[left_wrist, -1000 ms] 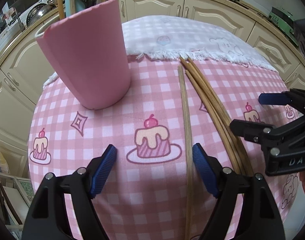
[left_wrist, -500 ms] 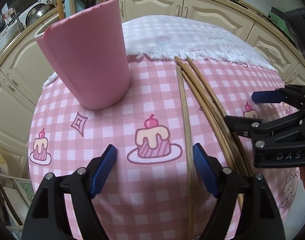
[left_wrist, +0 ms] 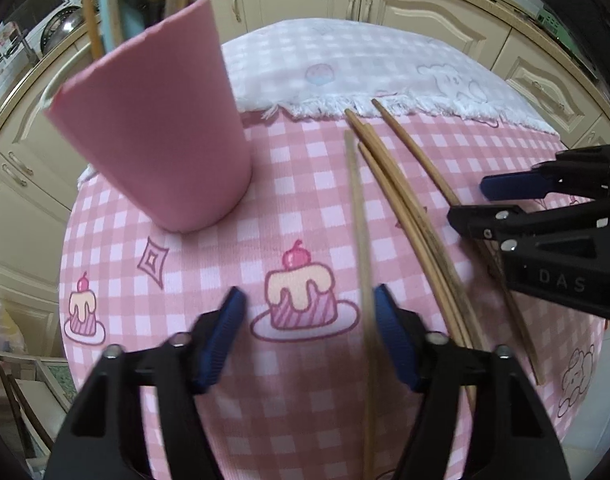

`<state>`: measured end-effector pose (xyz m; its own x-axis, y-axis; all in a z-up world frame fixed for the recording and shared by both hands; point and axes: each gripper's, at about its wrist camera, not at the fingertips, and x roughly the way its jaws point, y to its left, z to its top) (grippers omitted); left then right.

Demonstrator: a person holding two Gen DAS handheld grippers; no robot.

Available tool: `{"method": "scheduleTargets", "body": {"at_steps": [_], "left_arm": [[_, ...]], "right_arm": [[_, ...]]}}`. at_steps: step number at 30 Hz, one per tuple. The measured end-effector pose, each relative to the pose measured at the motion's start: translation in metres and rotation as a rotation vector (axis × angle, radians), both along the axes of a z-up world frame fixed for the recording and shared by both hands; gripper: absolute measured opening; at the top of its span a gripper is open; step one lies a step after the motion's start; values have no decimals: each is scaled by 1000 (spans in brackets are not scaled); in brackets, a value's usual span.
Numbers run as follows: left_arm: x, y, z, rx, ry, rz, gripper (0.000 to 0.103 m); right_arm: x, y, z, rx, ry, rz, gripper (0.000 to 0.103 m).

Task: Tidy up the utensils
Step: 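Grasp one chopstick with the left tool while the right tool grasps another, then lift both chopsticks upright over the pink cup with both tools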

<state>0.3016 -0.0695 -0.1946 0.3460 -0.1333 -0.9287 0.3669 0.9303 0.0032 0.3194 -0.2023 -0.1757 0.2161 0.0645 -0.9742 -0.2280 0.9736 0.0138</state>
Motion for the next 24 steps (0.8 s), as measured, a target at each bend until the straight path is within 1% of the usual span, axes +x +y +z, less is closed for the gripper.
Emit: {"method": "scheduleTargets", "body": {"at_steps": [1, 2, 3, 4, 7, 11, 13, 16, 19, 22, 24], "left_arm": [[2, -3, 2, -1, 5, -15, 41], [4, -6, 3, -2, 11, -33, 27], [3, -10, 3, 0, 14, -54, 18], [2, -14, 3, 0, 19, -81, 5], [-3, -16, 6, -28, 22, -125, 5], [-10, -2, 14, -75, -15, -92, 5], [-15, 5, 20, -98, -37, -75, 5], [-25, 18, 37, -173, -86, -52, 5], [-36, 30, 61, -251, -177, -40, 5], [-45, 38, 85, -282, -297, -38, 5], [-48, 44, 100, -328, -362, -37, 5]], "right_arm": [[3, 2, 1, 3, 3, 8, 31], [4, 1, 1, 9, 3, 12, 20], [6, 0, 2, 33, 9, 9, 7], [6, -3, 2, 58, 10, 5, 7], [6, -22, 4, 181, -4, -33, 7], [-9, -42, 16, 295, -72, -65, 7], [-18, -47, 26, 330, -111, -76, 7], [-32, -54, 45, 397, -195, -83, 7], [-43, -57, 64, 461, -278, -83, 7], [-49, -54, 86, 522, -363, -64, 7], [-50, -51, 102, 560, -426, -52, 7]]}}
